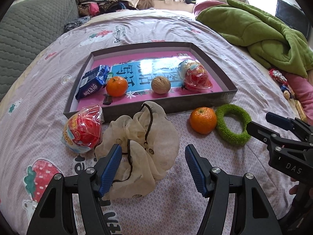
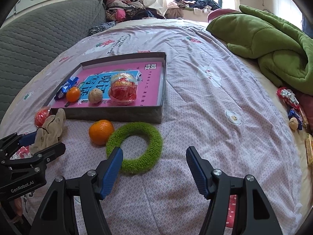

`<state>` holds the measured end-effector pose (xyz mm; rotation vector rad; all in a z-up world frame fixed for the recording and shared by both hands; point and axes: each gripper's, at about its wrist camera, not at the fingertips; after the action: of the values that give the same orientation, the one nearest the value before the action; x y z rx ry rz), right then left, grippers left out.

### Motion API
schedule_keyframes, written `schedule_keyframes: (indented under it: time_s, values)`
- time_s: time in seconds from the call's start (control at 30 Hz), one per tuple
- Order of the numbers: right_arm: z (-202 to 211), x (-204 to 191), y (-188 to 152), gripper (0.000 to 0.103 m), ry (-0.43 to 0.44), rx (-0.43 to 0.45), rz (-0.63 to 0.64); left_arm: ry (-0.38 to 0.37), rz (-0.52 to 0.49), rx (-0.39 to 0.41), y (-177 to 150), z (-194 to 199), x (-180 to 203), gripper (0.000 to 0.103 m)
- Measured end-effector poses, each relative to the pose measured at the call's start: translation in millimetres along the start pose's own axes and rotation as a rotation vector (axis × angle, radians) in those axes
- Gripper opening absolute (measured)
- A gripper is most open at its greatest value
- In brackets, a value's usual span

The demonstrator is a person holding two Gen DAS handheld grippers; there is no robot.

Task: Organize objects
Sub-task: 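Grasp the beige scrunchie with the left tool while the right grasps the green ring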

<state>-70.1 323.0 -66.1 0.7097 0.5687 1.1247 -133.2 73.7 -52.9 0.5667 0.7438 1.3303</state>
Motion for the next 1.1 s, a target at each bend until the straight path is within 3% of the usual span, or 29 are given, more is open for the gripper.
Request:
schedule_keyframes:
  time_s: [0.33, 0.7, 0.87, 1.1]
  values:
    - [-22.1, 7.9, -6.2, 0.066, -0.066, -0.015, -0.031, -0.014, 0.028, -0.013, -2.8, -15.4, 0.5, 0.068]
    - [-36.3, 0.4, -9.5, 0.066, -0.058, -0.010, -0.009, -0.023, 0.057, -0.003, -5.8, -23.9, -0.6, 0.068]
    - [-39.9, 0.4, -11.4, 0.064, -0.069, -0.011, -0.005, -0.020, 0.071, 0.003, -5.4, -27.6, -3.5, 0.057]
    - [-41.9, -5.6, -12.1, 0.051, -0.063, -0.006, 0.031, -0.016, 0.062, 0.002, -4.6, -28.3, -3.3, 0.044]
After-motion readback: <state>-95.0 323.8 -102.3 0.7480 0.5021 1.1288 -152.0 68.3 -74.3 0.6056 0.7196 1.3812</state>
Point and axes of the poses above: each gripper's, at about its wrist camera, not at the fingertips, and z roughly against the way its jaws point, x to its right, y to its top, and after that the axes turned 12 degrees about x, right-handed
